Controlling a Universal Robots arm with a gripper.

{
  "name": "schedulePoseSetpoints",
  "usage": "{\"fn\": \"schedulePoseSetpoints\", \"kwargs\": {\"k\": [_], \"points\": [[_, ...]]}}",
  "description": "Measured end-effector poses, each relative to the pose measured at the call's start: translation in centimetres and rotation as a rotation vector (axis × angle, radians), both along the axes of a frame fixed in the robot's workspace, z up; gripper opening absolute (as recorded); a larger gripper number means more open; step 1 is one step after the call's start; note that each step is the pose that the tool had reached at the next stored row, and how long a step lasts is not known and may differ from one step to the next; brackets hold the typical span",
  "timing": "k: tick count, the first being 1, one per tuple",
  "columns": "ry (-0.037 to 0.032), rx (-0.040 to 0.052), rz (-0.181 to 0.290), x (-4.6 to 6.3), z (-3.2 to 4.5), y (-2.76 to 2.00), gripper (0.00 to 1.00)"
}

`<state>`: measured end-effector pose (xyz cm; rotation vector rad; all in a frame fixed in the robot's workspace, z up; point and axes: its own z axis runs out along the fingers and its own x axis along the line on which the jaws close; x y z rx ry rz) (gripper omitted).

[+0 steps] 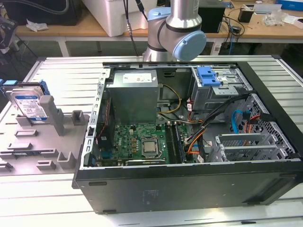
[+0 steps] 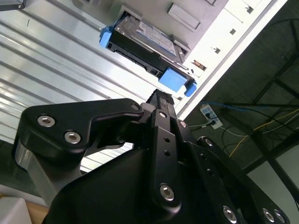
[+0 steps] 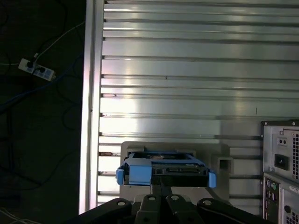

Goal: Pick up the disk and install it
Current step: 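Pick up the disk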

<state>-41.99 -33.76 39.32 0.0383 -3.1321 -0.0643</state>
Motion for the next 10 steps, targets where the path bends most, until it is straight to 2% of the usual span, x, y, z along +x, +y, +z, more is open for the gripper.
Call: {"fn": "schedulePoseSetpoints", "kwargs": {"k": [10], "points": [[0.0000, 0.0000, 0.000, 0.00, 0.00, 0.00, 0.11]]}}
